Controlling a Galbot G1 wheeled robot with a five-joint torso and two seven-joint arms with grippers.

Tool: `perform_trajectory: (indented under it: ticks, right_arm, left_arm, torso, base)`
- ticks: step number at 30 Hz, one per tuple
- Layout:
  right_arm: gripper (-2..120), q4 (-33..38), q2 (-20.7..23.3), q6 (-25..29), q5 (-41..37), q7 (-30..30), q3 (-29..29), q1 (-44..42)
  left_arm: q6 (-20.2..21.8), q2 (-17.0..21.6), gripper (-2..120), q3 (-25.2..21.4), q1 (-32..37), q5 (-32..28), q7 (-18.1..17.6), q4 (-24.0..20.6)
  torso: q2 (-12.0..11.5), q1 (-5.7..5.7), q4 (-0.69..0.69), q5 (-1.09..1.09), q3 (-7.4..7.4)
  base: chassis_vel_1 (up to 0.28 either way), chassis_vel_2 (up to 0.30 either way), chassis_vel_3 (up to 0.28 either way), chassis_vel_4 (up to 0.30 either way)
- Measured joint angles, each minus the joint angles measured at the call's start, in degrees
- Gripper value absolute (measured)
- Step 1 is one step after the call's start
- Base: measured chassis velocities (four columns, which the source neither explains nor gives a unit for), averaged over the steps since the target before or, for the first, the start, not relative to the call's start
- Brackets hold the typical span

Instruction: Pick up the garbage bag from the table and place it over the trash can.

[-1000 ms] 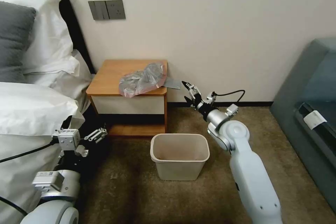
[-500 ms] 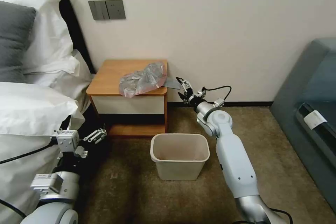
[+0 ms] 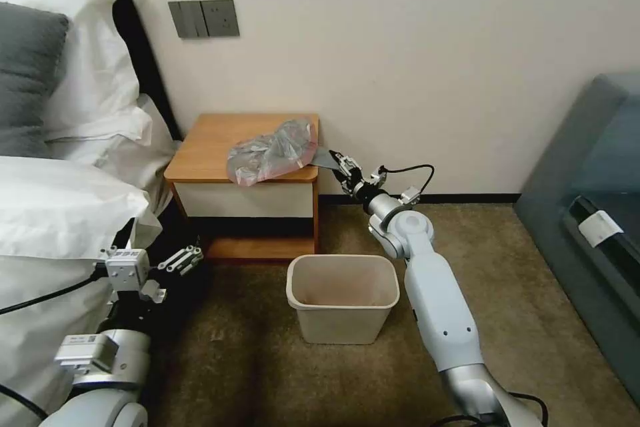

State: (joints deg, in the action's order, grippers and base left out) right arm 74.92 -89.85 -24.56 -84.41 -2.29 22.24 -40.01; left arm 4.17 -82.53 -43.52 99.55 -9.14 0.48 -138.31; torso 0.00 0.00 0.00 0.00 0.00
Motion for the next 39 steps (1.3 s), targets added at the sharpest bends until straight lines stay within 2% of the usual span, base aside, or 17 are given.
perform_trajectory:
  ticks: [7,8,12,18,25,39]
  right_arm:
    - [14,0.64,0.32,0.40,0.87,0.17,-0.23,-0.09]
    - [14,0.64,0.32,0.40,0.87,0.17,-0.23,-0.09]
    - [0,3.17,1.27,0.55,0.76,-0.48,-0.98,-1.14]
    - [0,9.08,3.23,1.04,0.15,-2.57,-2.66,-4.44]
    - [0,18.11,6.12,1.64,1.01,-4.92,-4.64,-12.35]
    - [0,35.77,9.94,2.24,-0.19,-8.69,-5.13,-25.35]
  left_arm:
    - [-0.19,-0.15,100,0.00,-0.14,0.12,0.17,0.10]
    - [-0.19,-0.15,100,0.00,-0.14,0.12,0.17,0.10]
    - [-0.33,-0.23,100,0.08,-0.48,0.15,0.34,0.39]
    - [-0.75,-0.32,100,0.32,-0.88,0.47,0.49,0.98]
    - [-1.58,-0.50,100,0.60,-1.13,0.80,0.60,1.50]
    - [-2.11,-0.31,100,1.39,-1.44,1.13,1.11,1.98]
  torso:
    - [0.00,0.00,0.00,0.00,0.00]
    - [0.00,0.00,0.00,0.00,0.00]
    - [0.00,0.00,0.00,0.00,0.00]
    - [0.00,0.00,-0.01,0.00,0.00]
    - [0.00,0.00,0.00,0.00,0.00]
    - [0.00,0.00,0.00,0.00,-0.01]
  base:
    - [0.000,0.000,0.000,0.000]
    - [0.000,0.000,0.000,0.000]
    - [0.000,0.000,0.000,0.000]
    - [0.000,0.000,0.000,0.000]
    - [0.000,0.000,0.000,0.000]
    - [0.000,0.000,0.000,0.000]
